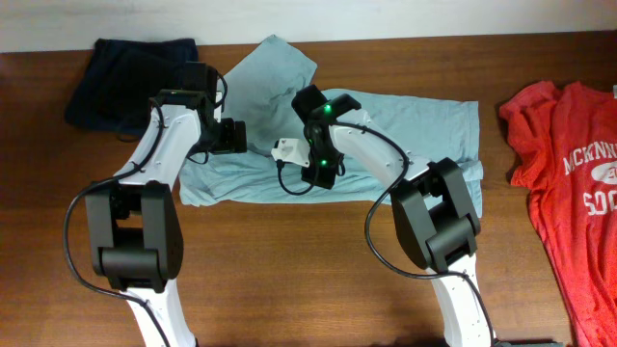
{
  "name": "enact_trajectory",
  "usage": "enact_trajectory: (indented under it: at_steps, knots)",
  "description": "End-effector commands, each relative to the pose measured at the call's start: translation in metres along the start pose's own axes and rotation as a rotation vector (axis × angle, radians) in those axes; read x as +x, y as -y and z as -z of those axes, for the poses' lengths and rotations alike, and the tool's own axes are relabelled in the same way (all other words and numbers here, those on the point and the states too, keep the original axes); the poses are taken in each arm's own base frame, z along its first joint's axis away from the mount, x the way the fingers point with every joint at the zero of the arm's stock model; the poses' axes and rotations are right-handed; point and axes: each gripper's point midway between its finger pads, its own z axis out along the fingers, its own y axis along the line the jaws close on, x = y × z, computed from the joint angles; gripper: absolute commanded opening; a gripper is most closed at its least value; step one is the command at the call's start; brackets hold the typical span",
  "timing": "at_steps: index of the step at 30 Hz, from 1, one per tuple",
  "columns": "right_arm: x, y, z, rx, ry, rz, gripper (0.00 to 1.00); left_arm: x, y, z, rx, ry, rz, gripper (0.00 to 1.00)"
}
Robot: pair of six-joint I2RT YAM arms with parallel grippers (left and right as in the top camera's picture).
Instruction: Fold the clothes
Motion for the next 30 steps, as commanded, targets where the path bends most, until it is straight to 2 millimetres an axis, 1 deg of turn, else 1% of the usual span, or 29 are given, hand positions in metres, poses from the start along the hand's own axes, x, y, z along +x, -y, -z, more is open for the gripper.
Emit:
enact_trajectory:
  at_steps: [1, 4, 6, 8, 12, 13, 17, 20, 21, 25, 28, 29, 30]
  knots:
    - [0.007, 0.006, -0.003, 0.035, -0.024, -0.006, 0.04, -0.009, -0.001, 0.013, 0.011, 0.038, 0.002, 0.99]
    - [0.008, 0.014, -0.003, 0.075, -0.036, -0.012, 0.04, -0.009, -0.001, 0.013, 0.011, 0.038, 0.002, 0.99]
    - [0.009, 0.026, -0.002, 0.136, -0.044, -0.043, 0.04, -0.009, -0.001, 0.013, 0.011, 0.038, 0.002, 0.99]
    - [0.010, 0.034, 0.000, 0.179, -0.058, -0.041, 0.04, -0.009, -0.001, 0.013, 0.011, 0.038, 0.002, 0.99]
    - [0.007, 0.042, 0.001, 0.209, -0.045, -0.040, 0.04, -0.009, -0.001, 0.013, 0.011, 0.038, 0.002, 0.99]
    - [0.006, 0.044, 0.001, 0.216, -0.037, -0.051, 0.04, -0.009, -0.001, 0.013, 0.011, 0.038, 0.002, 0.99]
    - [0.005, 0.066, 0.007, 0.271, 0.020, -0.150, 0.04, -0.009, -0.001, 0.013, 0.011, 0.038, 0.002, 0.99]
    - [0.017, 0.099, 0.019, 0.334, 0.084, -0.291, 0.04, -0.009, -0.001, 0.013, 0.011, 0.038, 0.002, 0.99]
    - [0.018, 0.101, 0.019, 0.338, 0.087, -0.294, 0.04, -0.009, -0.001, 0.013, 0.011, 0.038, 0.002, 0.99]
    - [0.033, 0.134, 0.035, 0.426, 0.141, -0.473, 0.04, -0.009, -0.001, 0.013, 0.011, 0.038, 0.002, 0.99]
    - [0.037, 0.144, 0.049, 0.439, 0.172, -0.565, 0.04, -0.009, -0.001, 0.013, 0.011, 0.038, 0.002, 0.99]
    - [0.038, 0.144, 0.056, 0.439, 0.174, -0.581, 0.04, -0.009, -0.001, 0.013, 0.011, 0.038, 0.002, 0.99]
    - [0.038, 0.140, 0.066, 0.428, 0.168, -0.584, 0.04, -0.009, -0.001, 0.013, 0.011, 0.038, 0.002, 0.99]
